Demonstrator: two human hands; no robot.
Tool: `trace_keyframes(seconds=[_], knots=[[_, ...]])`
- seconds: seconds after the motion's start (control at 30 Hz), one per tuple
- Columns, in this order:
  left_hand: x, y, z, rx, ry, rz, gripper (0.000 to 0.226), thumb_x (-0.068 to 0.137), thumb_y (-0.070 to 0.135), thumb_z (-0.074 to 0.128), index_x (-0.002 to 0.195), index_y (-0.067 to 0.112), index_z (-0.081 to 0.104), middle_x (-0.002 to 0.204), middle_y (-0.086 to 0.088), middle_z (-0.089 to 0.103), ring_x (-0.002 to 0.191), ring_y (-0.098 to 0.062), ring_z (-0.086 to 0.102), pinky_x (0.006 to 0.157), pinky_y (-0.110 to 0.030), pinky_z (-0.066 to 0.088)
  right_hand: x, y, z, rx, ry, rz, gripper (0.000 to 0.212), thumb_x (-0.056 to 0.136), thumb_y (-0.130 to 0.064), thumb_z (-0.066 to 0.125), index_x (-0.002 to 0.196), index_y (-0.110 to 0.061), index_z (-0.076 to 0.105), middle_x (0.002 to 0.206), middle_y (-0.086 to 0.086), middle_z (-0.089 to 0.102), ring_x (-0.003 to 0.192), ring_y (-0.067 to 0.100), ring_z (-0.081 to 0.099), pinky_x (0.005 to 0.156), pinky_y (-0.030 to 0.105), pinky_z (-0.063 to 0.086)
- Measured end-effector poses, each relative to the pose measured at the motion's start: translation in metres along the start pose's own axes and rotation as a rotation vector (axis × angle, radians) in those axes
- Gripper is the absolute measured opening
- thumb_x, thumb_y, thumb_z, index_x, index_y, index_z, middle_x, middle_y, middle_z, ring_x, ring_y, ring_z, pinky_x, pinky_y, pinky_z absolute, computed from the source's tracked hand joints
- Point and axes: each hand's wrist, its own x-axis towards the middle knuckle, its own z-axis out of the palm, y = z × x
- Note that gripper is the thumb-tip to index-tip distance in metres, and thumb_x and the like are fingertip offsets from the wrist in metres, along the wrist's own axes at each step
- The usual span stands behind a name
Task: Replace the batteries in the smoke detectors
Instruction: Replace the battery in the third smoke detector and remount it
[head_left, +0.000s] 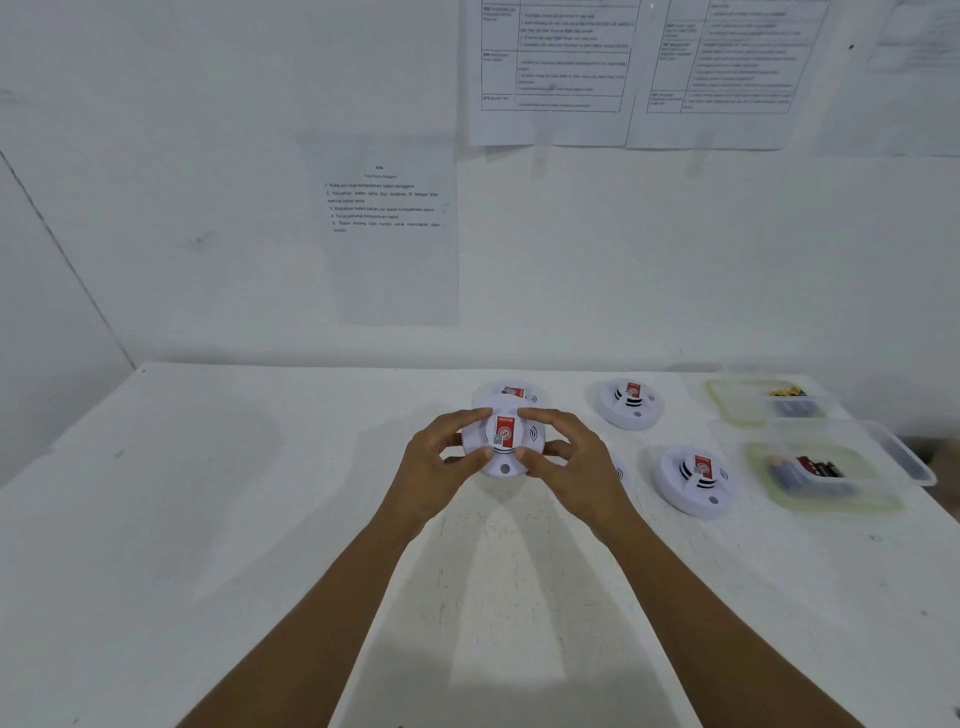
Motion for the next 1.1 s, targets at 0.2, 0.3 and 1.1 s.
trace_keyframes(seconds=[0.2, 0.3, 1.1], knots=[[0.000, -0.004, -0.001, 0.012, 0.003, 0.017, 0.044, 0.085, 0.016, 0.073, 0.127, 0.020, 0.062, 0.126, 0.006, 0.064, 0.111, -0.009, 0.061, 0.091, -0.018, 0.052, -0.001, 0.001, 0.002, 0.000, -0.009, -0.008, 0.044, 0.084, -0.015, 0.076, 0.125, -0.022, 0.063, 0.130, -0.002, 0.058, 0.110, 0.018, 0.063, 0.089, 0.042, 0.058], [0.001, -0.007, -0.003, 0.011, 0.000, 0.025, 0.044, 0.085, 0.017, 0.073, 0.127, 0.020, 0.062, 0.127, 0.007, 0.063, 0.112, -0.010, 0.061, 0.092, -0.022, 0.053, -0.001, 0.002, 0.003, -0.004, -0.008, -0.016, 0.045, 0.083, -0.015, 0.077, 0.125, -0.023, 0.063, 0.129, -0.004, 0.058, 0.110, 0.016, 0.063, 0.090, 0.040, 0.057], [-0.024, -0.046, -0.005, 0.296, -0.047, 0.051, 0.035, 0.080, 0.047, 0.064, 0.114, 0.040, 0.057, 0.113, 0.019, 0.062, 0.098, 0.023, 0.054, 0.086, 0.002, 0.037, -0.028, 0.042, 0.038, -0.176, -0.001, -0.008, 0.036, 0.085, -0.013, 0.071, 0.120, -0.021, 0.066, 0.112, -0.012, 0.069, 0.101, 0.001, 0.065, 0.090, 0.027, 0.055]])
